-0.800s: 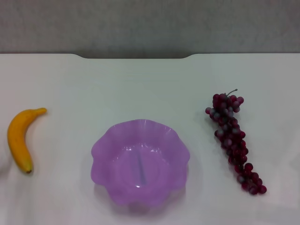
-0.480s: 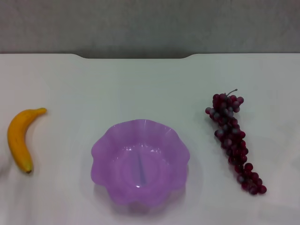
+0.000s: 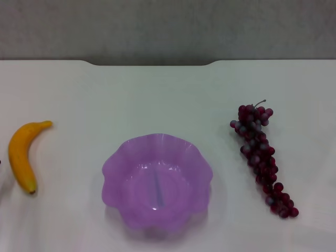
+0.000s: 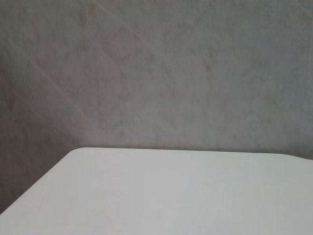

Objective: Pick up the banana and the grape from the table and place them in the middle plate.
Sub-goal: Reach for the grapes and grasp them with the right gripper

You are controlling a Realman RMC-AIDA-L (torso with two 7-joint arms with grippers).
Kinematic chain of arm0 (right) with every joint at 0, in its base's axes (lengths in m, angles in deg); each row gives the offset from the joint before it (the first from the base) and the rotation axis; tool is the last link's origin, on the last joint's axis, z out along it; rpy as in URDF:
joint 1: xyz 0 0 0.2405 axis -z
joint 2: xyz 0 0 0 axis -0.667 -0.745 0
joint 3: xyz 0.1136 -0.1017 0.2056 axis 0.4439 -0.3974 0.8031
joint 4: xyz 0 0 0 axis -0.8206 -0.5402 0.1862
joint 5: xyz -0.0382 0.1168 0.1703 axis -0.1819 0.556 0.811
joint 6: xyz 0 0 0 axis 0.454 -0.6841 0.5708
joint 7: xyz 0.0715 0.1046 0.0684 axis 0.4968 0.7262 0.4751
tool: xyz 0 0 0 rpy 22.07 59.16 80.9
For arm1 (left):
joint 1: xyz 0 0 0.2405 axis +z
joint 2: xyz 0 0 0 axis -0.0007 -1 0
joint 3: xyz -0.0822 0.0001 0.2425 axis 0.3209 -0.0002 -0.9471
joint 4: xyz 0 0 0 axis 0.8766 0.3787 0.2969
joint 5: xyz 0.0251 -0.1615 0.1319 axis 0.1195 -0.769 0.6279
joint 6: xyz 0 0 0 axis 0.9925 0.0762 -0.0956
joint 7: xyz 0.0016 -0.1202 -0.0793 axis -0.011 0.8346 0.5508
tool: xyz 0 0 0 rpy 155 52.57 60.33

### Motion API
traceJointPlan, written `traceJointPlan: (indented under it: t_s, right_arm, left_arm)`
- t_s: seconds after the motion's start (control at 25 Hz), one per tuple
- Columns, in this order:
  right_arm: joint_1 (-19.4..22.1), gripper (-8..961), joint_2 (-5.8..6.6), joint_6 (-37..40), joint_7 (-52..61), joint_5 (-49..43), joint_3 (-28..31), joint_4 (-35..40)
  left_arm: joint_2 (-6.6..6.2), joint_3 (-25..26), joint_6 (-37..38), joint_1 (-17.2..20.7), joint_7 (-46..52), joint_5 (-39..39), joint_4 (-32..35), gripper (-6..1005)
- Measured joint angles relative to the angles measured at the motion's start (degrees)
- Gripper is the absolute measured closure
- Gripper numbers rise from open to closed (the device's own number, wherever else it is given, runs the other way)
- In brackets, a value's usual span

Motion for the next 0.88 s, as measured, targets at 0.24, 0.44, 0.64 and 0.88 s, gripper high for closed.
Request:
traceJointPlan:
  t_s: [0.24,0.44,0.64,0.88]
  right_arm:
    - [-0.9,833,0.0,-3.61,2.03,0.0,8.42,-0.15]
    - [-0.95,534,0.11,-5.44,5.1,-0.47,9.84,0.19]
    - [-1.68,431,0.27,-5.47,4.71,-0.73,8.5,0.49]
    - [-2.61,234,0.42,-5.56,4.97,-0.99,5.3,3.5]
  left_arm:
    - [0.0,0.03,0.05,-0.04,0.02,-0.34,-0.06,865]
    - [0.13,0.04,0.6,0.31,0.27,-0.27,-0.14,641]
    - [0.14,0.02,0.32,0.24,0.12,-0.06,-0.14,375]
    - [-0.16,0.32,0.19,0.14,0.1,-0.38,-0.05,197]
